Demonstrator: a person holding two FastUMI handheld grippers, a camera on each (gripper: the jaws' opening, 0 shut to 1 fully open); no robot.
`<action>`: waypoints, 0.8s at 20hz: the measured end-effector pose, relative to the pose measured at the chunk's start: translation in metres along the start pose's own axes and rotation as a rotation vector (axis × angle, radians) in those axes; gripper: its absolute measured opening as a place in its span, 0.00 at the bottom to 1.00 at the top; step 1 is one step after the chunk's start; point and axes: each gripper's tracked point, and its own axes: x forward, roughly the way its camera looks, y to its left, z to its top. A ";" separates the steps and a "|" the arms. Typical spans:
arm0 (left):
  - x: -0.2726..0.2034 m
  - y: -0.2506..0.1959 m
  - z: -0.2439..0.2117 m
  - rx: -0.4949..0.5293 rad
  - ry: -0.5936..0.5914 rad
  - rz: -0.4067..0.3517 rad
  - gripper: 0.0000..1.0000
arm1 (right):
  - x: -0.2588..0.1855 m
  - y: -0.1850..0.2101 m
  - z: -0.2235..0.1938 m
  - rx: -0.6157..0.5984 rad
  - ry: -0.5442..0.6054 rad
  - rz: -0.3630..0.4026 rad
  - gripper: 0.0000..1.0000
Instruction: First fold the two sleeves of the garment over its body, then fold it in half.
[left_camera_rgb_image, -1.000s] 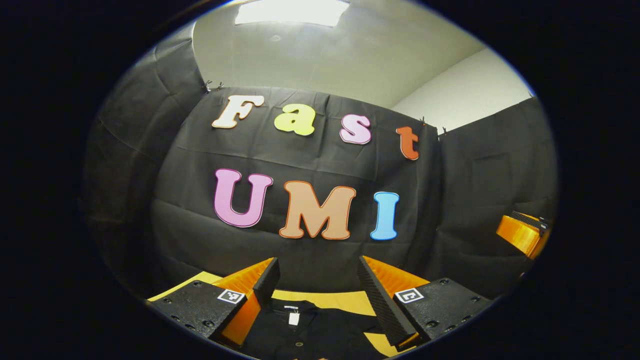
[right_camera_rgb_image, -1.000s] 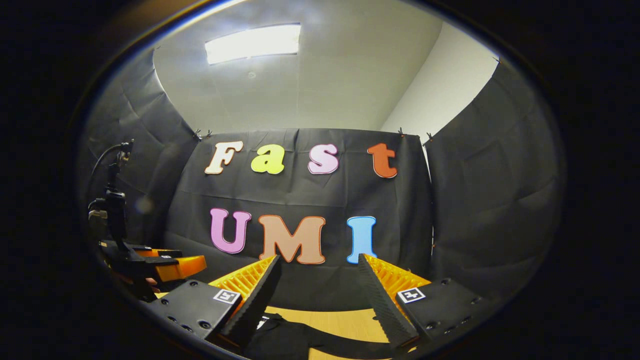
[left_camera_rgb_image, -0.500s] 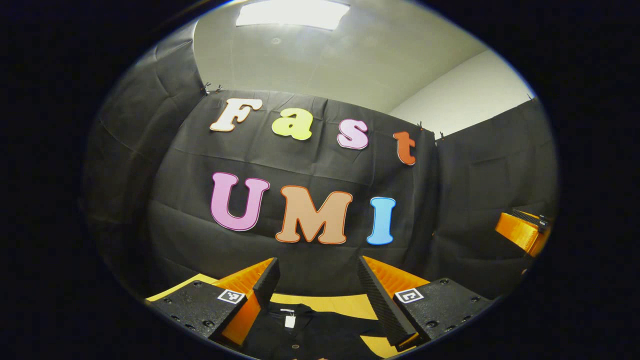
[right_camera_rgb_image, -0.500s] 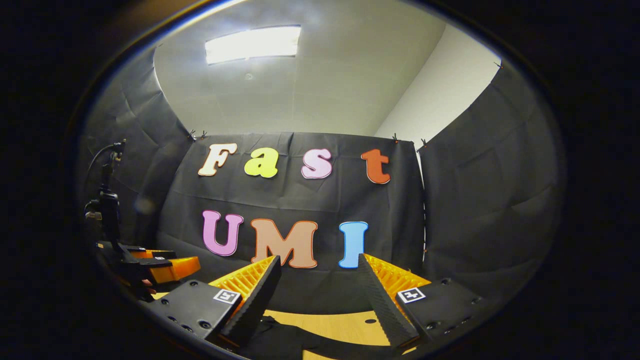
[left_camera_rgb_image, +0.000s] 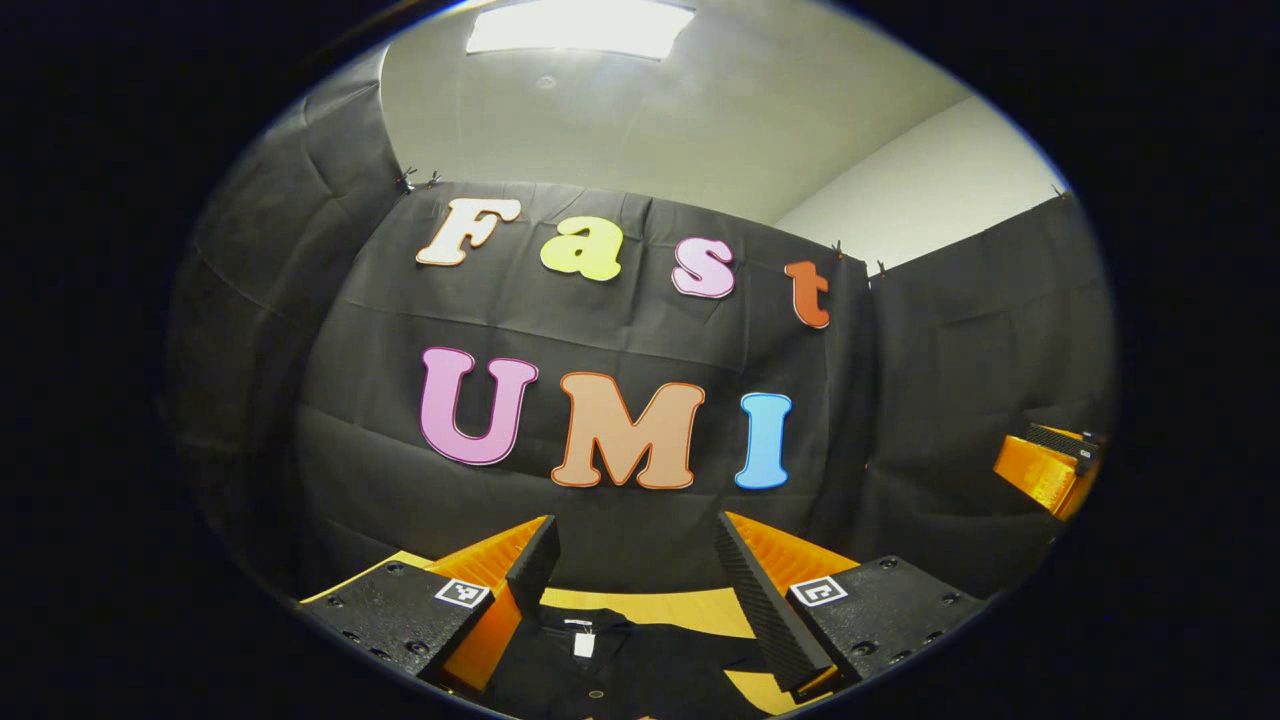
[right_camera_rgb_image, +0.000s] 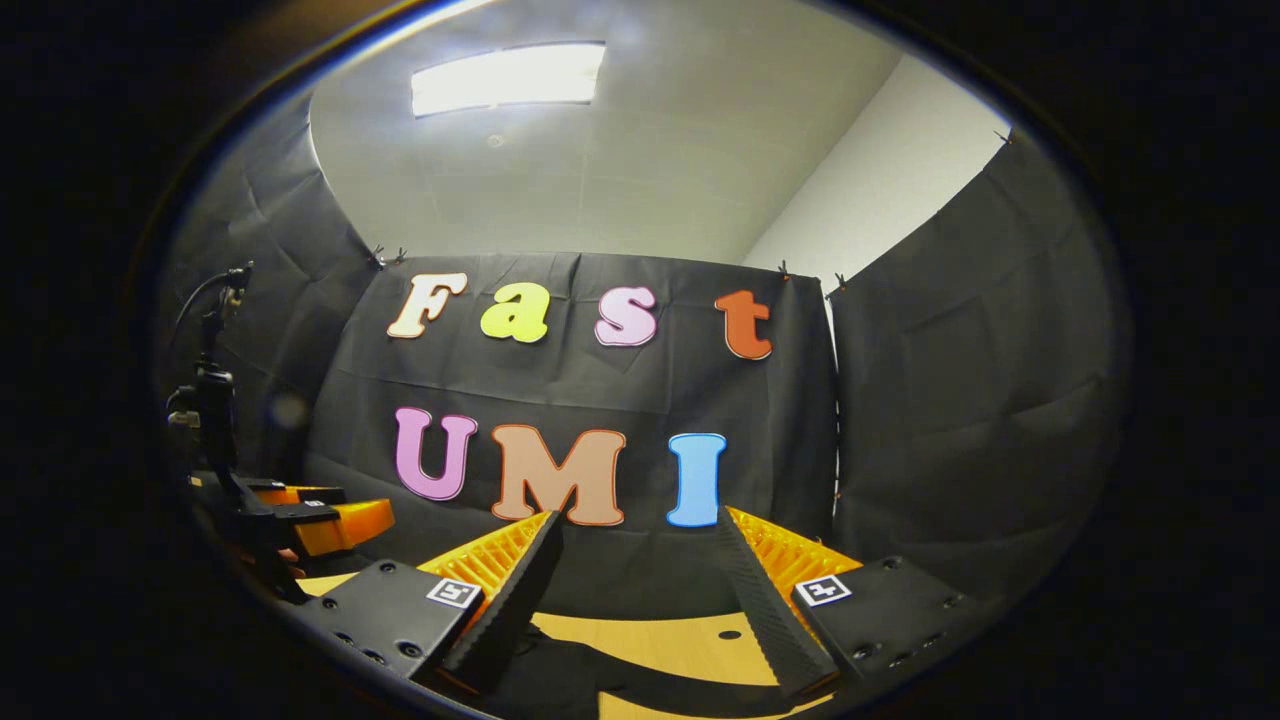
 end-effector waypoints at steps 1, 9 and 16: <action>0.000 0.000 0.001 -0.005 -0.003 0.002 0.92 | -0.002 0.001 -0.001 0.003 -0.002 -0.003 0.97; 0.000 -0.007 0.006 0.019 -0.016 -0.025 0.92 | -0.004 0.002 -0.006 0.015 0.006 -0.005 0.97; 0.007 -0.015 0.002 -0.004 -0.010 -0.026 0.93 | -0.007 -0.007 -0.004 0.004 -0.004 -0.040 0.97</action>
